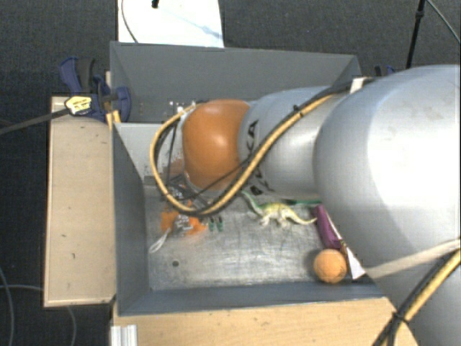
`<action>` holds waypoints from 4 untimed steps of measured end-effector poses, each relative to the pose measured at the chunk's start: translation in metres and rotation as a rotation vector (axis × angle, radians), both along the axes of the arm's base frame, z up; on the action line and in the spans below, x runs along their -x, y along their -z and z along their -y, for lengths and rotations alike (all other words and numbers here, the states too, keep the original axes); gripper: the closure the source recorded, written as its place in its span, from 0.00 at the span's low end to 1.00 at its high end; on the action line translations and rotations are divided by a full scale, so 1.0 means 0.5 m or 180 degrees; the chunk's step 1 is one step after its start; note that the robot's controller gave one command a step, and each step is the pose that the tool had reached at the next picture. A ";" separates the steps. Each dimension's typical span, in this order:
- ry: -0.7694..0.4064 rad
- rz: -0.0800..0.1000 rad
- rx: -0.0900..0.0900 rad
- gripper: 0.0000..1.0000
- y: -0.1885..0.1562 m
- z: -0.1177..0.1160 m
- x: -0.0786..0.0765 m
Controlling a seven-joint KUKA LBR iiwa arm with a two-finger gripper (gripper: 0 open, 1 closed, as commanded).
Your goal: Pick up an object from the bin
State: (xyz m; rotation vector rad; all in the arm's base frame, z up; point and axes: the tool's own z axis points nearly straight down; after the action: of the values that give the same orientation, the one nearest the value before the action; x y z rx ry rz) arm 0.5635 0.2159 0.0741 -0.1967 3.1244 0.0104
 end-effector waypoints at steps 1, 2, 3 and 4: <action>0.0000 0.0000 0.0000 1.00 0.000 0.000 0.000; 0.0003 -0.0012 0.0005 1.00 -0.006 0.001 0.002; 0.0005 -0.0022 0.0013 1.00 -0.024 0.001 0.002; 0.0009 -0.0017 0.0013 1.00 -0.036 0.001 0.000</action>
Offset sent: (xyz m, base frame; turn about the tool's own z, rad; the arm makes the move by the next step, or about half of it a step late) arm 0.0000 0.0000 0.0341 0.0000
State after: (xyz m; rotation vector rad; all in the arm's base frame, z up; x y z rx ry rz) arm 0.5634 0.2154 0.0923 -0.1926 3.1304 0.0045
